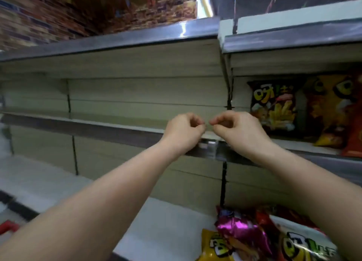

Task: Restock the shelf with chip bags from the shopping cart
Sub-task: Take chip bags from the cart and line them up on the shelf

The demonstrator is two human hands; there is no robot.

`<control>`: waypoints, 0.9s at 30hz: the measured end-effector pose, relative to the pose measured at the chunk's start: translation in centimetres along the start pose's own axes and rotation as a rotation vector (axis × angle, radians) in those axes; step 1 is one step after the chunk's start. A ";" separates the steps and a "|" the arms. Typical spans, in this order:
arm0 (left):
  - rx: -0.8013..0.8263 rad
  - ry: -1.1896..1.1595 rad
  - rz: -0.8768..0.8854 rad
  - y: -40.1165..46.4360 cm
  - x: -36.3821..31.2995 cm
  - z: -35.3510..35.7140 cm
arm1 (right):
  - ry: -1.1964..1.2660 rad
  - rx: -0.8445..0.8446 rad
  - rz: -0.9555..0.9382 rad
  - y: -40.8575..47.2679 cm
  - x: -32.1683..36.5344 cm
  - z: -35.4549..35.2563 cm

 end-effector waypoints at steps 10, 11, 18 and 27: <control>-0.116 0.032 -0.140 -9.1 6.1 -12.2 | -0.043 -0.020 -0.131 -5.0 9.6 7.8; -0.123 0.032 -0.185 -10.2 7.5 -12.9 | -0.015 0.009 -0.173 -5.7 10.6 9.0; -0.251 0.086 -0.549 -17.8 17.7 -15.9 | 0.194 0.415 -0.332 -11.9 15.0 20.9; -0.451 0.111 -0.951 -28.9 26.6 -15.4 | 0.307 0.906 -0.315 -19.8 13.5 33.6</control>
Point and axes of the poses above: each hand's wrist, its own y-axis towards the middle knuckle, its own z-axis out of the palm, x = y × z, the point moved 7 cm from there along y, towards the middle knuckle, and after that the axes turned 9 degrees about -y, right-handed, at the moved point
